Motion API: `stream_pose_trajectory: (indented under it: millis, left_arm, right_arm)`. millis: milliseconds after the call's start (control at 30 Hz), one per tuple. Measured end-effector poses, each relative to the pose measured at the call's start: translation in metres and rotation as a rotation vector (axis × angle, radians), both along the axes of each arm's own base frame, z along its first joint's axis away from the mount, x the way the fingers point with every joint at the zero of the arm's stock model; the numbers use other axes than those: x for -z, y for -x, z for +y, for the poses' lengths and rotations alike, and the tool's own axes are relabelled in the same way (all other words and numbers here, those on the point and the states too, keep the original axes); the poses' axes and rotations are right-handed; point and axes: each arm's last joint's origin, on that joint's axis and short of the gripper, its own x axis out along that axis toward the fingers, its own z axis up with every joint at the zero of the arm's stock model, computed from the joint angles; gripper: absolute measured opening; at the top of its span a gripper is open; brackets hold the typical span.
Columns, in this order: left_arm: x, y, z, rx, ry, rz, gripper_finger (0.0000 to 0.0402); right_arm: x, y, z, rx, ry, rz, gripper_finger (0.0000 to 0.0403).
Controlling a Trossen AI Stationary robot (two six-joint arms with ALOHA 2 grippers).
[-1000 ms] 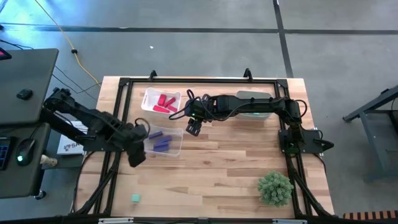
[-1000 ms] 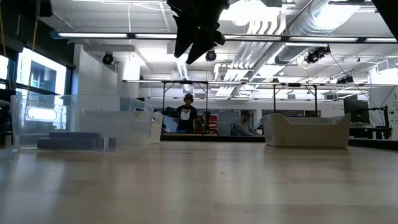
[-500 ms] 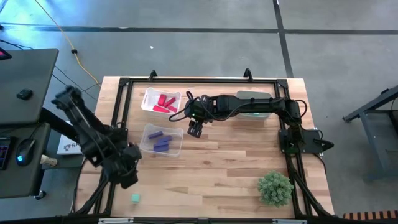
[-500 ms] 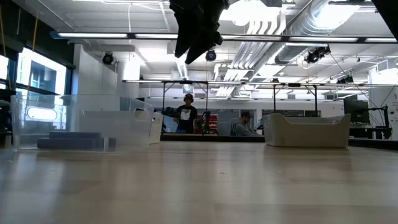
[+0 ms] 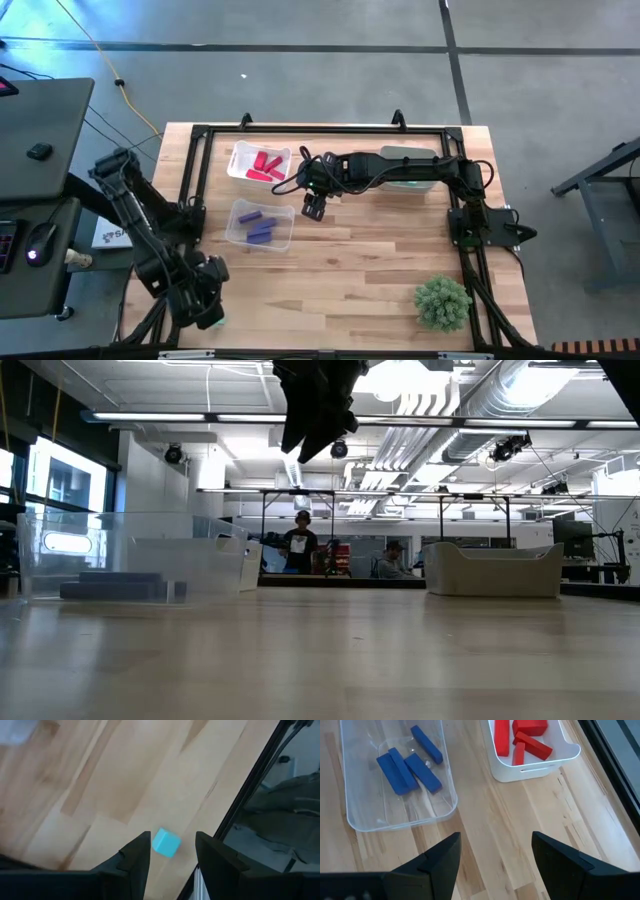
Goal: Sort & place blocks by color
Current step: Put the light blue block into the grey bin
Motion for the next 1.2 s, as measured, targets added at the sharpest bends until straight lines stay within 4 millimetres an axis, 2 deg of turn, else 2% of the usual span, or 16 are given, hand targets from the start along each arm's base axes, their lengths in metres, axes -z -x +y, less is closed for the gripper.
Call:
stream_pose_trajectory:
  millis: [500, 967, 1200]
  left_arm:
    - [0.014, 0.014, -0.023, 0.000, 0.059, 0.147, 0.0145]
    - [0.014, 0.028, -0.033, 0.030, 0.047, 0.127, 0.0145]
    - [0.032, 0.033, -0.040, 0.157, 0.060, 0.056, 0.0145]
  right_arm:
    - [0.000, 0.000, 0.000, 0.097, -0.061, -0.028, 0.0233]
    - [0.000, 0.000, 0.000, 0.190, -0.108, -0.055, 0.0233]
    - [0.000, 0.000, 0.000, 0.211, -0.124, -0.061, 0.0233]
